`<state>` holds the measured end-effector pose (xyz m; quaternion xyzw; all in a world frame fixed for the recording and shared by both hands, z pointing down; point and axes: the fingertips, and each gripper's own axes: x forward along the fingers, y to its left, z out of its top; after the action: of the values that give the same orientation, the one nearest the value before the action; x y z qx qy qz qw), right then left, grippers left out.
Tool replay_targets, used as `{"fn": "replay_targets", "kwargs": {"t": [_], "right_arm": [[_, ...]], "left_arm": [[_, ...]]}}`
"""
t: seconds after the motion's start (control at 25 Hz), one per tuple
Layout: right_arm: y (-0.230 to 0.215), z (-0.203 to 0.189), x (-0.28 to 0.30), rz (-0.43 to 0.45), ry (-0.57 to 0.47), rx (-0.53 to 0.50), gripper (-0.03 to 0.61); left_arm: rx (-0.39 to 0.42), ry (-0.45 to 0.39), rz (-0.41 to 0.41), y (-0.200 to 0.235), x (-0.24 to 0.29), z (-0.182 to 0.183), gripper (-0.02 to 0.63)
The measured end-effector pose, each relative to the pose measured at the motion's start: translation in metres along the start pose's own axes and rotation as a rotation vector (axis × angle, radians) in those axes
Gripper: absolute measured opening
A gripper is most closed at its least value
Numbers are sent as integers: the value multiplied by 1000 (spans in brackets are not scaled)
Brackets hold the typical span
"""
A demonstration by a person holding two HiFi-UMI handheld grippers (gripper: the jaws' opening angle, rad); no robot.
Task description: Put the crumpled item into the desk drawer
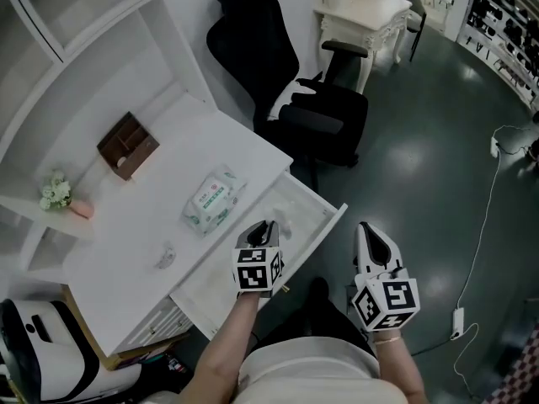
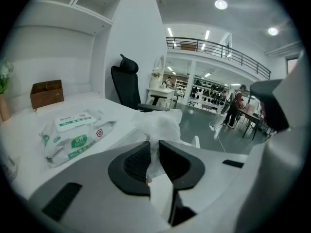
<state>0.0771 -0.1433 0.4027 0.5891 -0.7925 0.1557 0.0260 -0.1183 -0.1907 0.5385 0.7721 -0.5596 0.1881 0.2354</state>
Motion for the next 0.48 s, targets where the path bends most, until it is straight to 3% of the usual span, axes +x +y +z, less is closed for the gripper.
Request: {"fn": "replay_targets", "kwargs": {"t": [0.48], "right_arm": [[-23, 1, 25, 41, 29, 10, 2]], "left_arm": [[17, 175, 49, 1, 52, -41, 49]]}}
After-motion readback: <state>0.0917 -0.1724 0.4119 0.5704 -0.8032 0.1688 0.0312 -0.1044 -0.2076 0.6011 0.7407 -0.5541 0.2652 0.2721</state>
